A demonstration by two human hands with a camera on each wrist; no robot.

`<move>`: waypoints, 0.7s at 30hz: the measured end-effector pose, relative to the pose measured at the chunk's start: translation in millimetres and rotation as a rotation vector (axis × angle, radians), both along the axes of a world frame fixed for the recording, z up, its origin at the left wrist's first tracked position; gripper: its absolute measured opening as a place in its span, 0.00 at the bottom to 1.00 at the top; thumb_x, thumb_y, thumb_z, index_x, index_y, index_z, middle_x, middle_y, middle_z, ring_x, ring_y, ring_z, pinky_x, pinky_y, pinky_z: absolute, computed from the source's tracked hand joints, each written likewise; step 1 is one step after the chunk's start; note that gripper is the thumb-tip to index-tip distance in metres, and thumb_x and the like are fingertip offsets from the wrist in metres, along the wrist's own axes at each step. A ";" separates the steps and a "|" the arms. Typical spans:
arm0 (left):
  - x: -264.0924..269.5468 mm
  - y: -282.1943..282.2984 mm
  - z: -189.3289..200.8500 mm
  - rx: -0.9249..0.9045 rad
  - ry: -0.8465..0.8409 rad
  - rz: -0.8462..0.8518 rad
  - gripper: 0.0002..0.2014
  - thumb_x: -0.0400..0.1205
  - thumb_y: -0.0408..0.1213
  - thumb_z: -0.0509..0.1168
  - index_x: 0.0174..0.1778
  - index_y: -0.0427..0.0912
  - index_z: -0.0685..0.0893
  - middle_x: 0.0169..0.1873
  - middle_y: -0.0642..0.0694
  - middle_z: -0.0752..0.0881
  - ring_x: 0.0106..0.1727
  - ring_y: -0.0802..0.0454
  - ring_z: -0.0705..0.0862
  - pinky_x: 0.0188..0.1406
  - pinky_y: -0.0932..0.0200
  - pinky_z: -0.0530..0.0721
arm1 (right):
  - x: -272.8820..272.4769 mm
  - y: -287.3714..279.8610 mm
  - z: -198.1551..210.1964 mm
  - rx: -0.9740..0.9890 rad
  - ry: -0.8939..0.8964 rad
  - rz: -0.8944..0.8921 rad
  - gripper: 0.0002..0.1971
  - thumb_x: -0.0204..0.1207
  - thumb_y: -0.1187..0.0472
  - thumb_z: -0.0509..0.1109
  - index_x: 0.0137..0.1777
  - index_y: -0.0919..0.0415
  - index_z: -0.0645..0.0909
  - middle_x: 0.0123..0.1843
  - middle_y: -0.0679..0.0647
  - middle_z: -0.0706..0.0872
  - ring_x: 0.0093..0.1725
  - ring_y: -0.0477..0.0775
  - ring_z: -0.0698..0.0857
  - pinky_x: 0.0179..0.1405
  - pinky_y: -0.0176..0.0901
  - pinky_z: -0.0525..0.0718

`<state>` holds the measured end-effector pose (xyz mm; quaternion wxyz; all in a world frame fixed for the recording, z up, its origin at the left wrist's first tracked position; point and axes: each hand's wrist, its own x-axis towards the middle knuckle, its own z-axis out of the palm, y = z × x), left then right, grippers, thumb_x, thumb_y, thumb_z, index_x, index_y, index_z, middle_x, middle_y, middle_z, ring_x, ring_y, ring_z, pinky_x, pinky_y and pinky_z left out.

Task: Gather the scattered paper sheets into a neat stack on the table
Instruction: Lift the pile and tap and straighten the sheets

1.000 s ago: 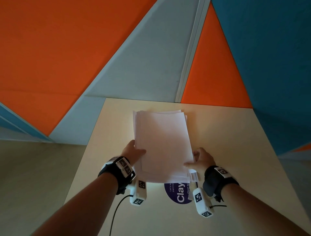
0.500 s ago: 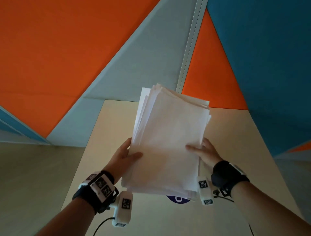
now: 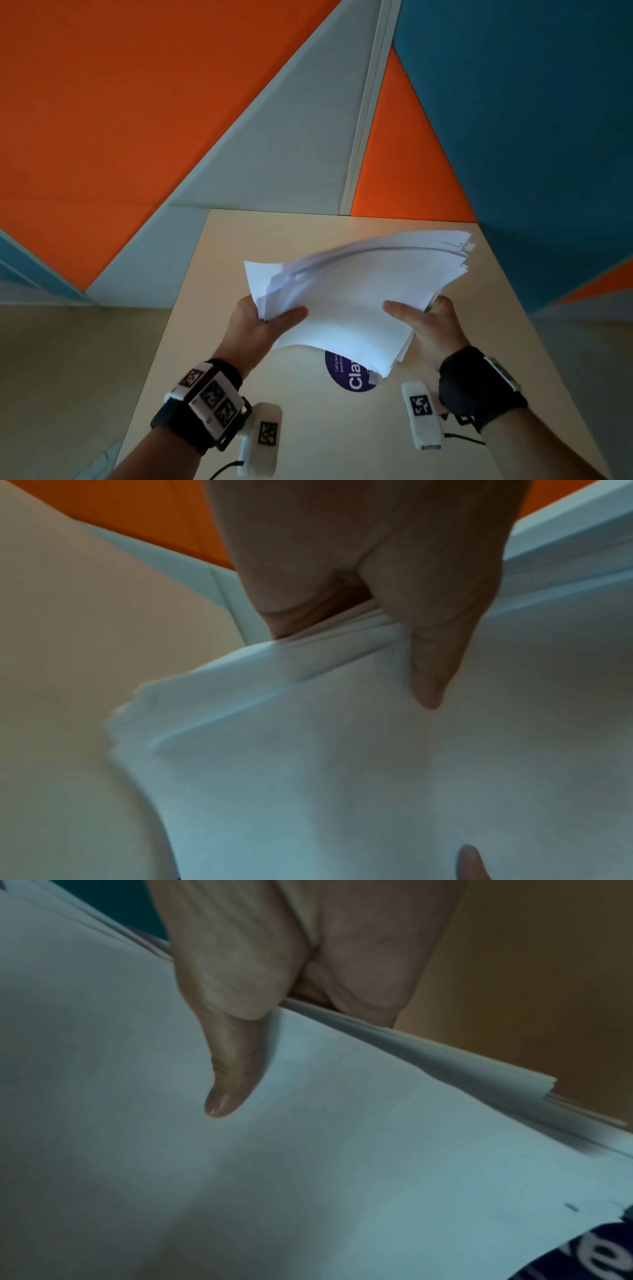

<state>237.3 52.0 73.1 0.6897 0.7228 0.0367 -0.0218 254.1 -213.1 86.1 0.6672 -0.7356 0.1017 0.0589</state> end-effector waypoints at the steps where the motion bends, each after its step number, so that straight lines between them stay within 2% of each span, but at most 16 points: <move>1: -4.4 -0.5 2.8 -0.026 -0.012 0.003 0.09 0.71 0.36 0.78 0.44 0.52 0.91 0.44 0.43 0.93 0.46 0.43 0.92 0.48 0.44 0.89 | -5.6 -2.8 -3.7 0.000 -0.018 -0.005 0.19 0.67 0.72 0.80 0.19 0.56 0.84 0.21 0.44 0.86 0.22 0.41 0.84 0.29 0.31 0.80; 2: -8.9 -1.1 6.6 -0.058 -0.022 0.013 0.08 0.73 0.32 0.77 0.43 0.50 0.91 0.42 0.47 0.94 0.45 0.49 0.92 0.44 0.52 0.89 | -11.4 -4.4 -5.0 0.001 -0.031 -0.012 0.10 0.66 0.72 0.81 0.28 0.60 0.88 0.29 0.48 0.92 0.29 0.47 0.89 0.32 0.35 0.83; 3: -12.5 -1.1 9.0 -0.078 -0.035 0.023 0.08 0.74 0.29 0.75 0.42 0.48 0.91 0.40 0.49 0.94 0.42 0.53 0.92 0.41 0.59 0.88 | -17.4 -5.4 -6.9 -0.002 -0.046 -0.028 0.06 0.65 0.72 0.81 0.35 0.62 0.90 0.35 0.51 0.94 0.34 0.50 0.91 0.33 0.37 0.85; 5: -19.0 -0.7 12.9 -0.089 -0.052 0.020 0.08 0.74 0.27 0.74 0.40 0.46 0.92 0.38 0.51 0.94 0.41 0.55 0.92 0.40 0.64 0.88 | -28.1 -7.2 -10.8 0.001 -0.044 -0.037 0.08 0.65 0.74 0.82 0.42 0.64 0.90 0.41 0.55 0.95 0.39 0.52 0.93 0.35 0.38 0.87; 7: -23.7 -1.0 17.1 -0.101 -0.051 -0.004 0.07 0.73 0.27 0.75 0.40 0.44 0.92 0.40 0.48 0.94 0.43 0.53 0.93 0.42 0.61 0.89 | -38.5 -8.3 -10.7 0.006 -0.044 -0.056 0.12 0.63 0.77 0.82 0.45 0.65 0.90 0.43 0.54 0.95 0.43 0.53 0.93 0.37 0.38 0.88; 9: -26.7 -2.6 18.9 -0.146 -0.021 -0.021 0.08 0.72 0.26 0.76 0.46 0.38 0.91 0.43 0.44 0.94 0.45 0.49 0.93 0.42 0.58 0.89 | -48.6 -9.2 -9.1 -0.004 -0.045 -0.088 0.15 0.60 0.77 0.84 0.45 0.65 0.90 0.41 0.51 0.95 0.42 0.49 0.93 0.39 0.38 0.88; 12: -29.8 -8.5 20.3 -0.175 0.000 -0.010 0.12 0.70 0.25 0.77 0.49 0.34 0.89 0.44 0.41 0.94 0.45 0.46 0.93 0.41 0.56 0.89 | -60.2 -11.4 -11.3 -0.042 -0.071 -0.083 0.17 0.58 0.73 0.86 0.46 0.60 0.91 0.47 0.52 0.95 0.48 0.50 0.93 0.46 0.43 0.88; 15: -32.3 -17.2 20.3 -0.144 -0.041 0.028 0.11 0.69 0.33 0.77 0.47 0.36 0.90 0.44 0.39 0.93 0.45 0.43 0.92 0.46 0.49 0.90 | -67.7 -7.4 -9.7 0.010 -0.097 -0.105 0.19 0.62 0.77 0.83 0.51 0.60 0.89 0.46 0.51 0.95 0.46 0.47 0.93 0.39 0.34 0.87; 17: -35.2 -23.8 23.6 -0.088 -0.104 0.054 0.08 0.72 0.35 0.77 0.44 0.38 0.91 0.42 0.41 0.93 0.45 0.45 0.92 0.47 0.46 0.90 | -70.2 -6.0 -5.3 0.051 -0.100 -0.139 0.19 0.63 0.77 0.82 0.51 0.59 0.88 0.45 0.51 0.95 0.45 0.47 0.93 0.36 0.34 0.88; 19: -38.9 -29.7 28.9 -0.059 -0.151 0.069 0.04 0.74 0.32 0.75 0.44 0.40 0.91 0.41 0.45 0.94 0.44 0.49 0.92 0.45 0.50 0.90 | -71.3 -7.5 0.3 0.071 -0.107 -0.154 0.18 0.64 0.76 0.82 0.50 0.58 0.88 0.45 0.51 0.95 0.44 0.48 0.93 0.36 0.35 0.89; 21: -43.6 -33.1 34.0 -0.094 -0.180 0.077 0.05 0.75 0.29 0.74 0.44 0.41 0.90 0.39 0.50 0.94 0.42 0.54 0.92 0.41 0.59 0.88 | -72.8 -11.5 5.1 0.102 -0.146 -0.154 0.19 0.64 0.78 0.81 0.51 0.59 0.87 0.45 0.51 0.95 0.44 0.48 0.93 0.36 0.36 0.89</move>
